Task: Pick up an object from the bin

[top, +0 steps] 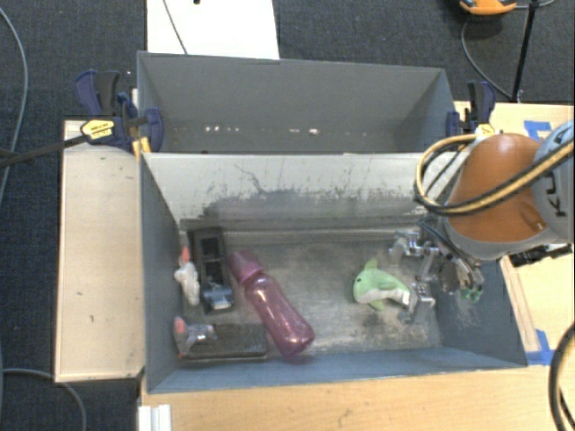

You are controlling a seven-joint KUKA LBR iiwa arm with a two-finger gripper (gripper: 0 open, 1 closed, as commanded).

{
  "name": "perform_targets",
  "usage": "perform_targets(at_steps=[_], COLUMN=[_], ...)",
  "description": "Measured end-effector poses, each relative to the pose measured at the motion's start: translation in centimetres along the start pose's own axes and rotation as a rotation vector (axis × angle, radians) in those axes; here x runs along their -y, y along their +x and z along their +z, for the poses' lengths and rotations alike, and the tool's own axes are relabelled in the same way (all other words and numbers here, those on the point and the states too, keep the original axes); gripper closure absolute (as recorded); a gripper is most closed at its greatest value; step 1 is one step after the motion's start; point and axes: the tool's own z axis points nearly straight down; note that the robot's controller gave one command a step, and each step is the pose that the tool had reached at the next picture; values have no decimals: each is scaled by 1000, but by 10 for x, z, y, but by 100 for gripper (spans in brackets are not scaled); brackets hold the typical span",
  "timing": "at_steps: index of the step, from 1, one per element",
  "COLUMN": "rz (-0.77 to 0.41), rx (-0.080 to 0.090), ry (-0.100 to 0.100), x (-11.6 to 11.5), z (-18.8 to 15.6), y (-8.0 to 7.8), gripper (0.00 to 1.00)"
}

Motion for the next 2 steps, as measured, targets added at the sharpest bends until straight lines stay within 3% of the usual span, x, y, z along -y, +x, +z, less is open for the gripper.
perform_targets(at_steps=[1,2], rz=[194,128], rx=[7,10], ry=[0,0], x=[-10,-15], z=[-14,36], y=[6,9], gripper=[0,0])
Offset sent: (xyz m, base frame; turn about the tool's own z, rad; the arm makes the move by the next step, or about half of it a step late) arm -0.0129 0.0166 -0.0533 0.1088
